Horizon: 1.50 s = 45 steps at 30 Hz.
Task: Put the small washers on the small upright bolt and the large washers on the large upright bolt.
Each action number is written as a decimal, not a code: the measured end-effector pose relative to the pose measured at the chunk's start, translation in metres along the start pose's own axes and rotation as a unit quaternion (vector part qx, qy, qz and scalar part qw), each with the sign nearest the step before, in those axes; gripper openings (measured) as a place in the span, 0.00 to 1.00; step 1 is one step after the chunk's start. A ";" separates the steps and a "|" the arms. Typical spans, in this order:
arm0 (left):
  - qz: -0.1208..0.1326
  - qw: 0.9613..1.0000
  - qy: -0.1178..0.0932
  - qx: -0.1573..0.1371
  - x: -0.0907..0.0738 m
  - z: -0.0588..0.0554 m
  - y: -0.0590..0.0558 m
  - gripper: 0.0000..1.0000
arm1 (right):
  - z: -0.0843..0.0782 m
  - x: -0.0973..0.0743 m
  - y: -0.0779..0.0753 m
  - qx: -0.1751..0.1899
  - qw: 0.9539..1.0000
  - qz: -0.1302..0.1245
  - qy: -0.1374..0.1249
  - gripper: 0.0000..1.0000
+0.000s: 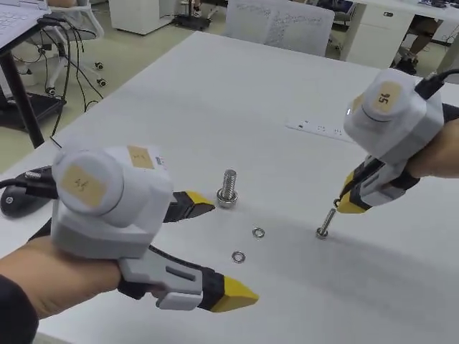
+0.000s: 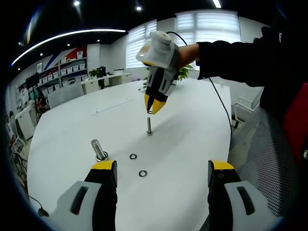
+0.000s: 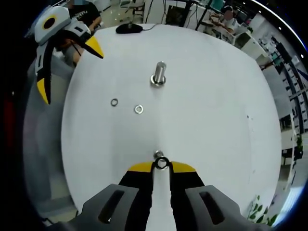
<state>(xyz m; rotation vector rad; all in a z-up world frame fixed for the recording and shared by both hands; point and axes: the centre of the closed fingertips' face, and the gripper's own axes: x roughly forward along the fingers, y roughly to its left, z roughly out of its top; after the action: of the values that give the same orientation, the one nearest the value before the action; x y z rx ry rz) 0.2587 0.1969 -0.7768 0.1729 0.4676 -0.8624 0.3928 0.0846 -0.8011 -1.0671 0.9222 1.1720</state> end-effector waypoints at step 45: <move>-0.001 1.000 0.005 -0.004 0.001 -0.004 0.000 0.76 | -0.006 0.024 0.004 0.000 1.000 0.023 0.020 0.13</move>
<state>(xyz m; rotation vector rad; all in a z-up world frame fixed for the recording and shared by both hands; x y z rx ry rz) 0.2583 0.1974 -0.7808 0.1690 0.4811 -0.8616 0.3923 0.0855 -0.8262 -1.0774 0.9822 1.1913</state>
